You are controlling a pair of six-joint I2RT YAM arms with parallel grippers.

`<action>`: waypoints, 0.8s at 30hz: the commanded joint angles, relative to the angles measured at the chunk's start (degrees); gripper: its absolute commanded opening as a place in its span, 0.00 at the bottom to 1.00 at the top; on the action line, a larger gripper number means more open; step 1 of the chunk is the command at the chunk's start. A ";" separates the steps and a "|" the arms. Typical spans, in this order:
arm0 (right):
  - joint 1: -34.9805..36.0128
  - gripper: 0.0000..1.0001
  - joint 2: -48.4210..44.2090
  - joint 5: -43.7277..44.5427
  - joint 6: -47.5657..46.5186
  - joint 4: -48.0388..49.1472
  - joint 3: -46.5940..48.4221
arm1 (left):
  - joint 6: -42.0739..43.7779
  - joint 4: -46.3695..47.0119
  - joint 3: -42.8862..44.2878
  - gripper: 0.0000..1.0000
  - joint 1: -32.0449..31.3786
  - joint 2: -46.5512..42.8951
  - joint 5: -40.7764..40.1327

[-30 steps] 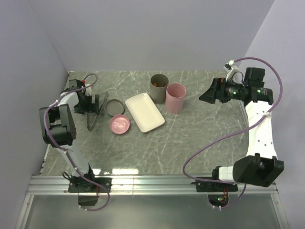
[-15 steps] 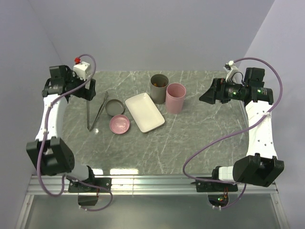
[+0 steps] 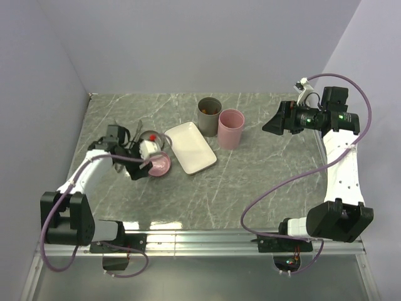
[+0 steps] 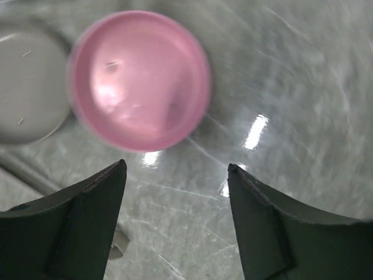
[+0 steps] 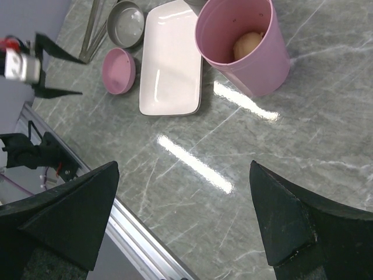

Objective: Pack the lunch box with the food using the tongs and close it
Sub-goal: Pick up the box lid from the center of the board.

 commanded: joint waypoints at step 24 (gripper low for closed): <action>-0.42 1.00 0.46 -0.09 -1.30 -0.02 -0.81 | 33.04 6.42 -3.68 0.55 -10.12 9.33 -10.18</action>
